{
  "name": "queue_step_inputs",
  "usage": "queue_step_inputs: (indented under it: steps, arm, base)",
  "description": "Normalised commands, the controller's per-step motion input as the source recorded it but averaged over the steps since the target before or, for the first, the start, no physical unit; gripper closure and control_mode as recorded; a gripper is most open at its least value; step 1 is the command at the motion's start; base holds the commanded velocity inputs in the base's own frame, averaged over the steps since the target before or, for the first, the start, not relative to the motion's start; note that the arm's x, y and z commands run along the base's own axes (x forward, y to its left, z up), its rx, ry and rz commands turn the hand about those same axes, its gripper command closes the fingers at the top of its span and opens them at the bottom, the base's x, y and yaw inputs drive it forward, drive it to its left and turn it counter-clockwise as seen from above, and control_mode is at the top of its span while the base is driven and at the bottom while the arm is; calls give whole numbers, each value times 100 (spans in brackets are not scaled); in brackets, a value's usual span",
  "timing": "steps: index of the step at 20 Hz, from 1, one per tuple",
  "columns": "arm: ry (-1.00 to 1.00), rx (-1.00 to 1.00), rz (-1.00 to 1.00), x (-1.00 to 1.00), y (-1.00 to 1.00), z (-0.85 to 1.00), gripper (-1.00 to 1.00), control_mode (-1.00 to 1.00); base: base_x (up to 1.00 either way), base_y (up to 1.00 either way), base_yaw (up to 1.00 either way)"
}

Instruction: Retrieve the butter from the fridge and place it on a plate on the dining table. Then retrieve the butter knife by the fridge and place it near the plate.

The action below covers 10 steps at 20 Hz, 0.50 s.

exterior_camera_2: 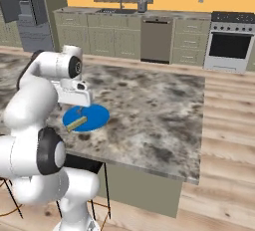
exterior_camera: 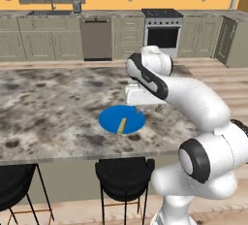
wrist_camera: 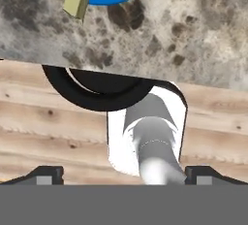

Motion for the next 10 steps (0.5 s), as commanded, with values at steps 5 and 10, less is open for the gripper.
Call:
queue_step_inputs:
  steps: [5, 10]
  arm:
    - [-29, -14, 2, -90, -73, 17, -100, -100]
    - [-14, 10, -6, -62, -50, 87, -100, -100]
  base:
    - [0, 0, 0]
    - [0, 0, 0]
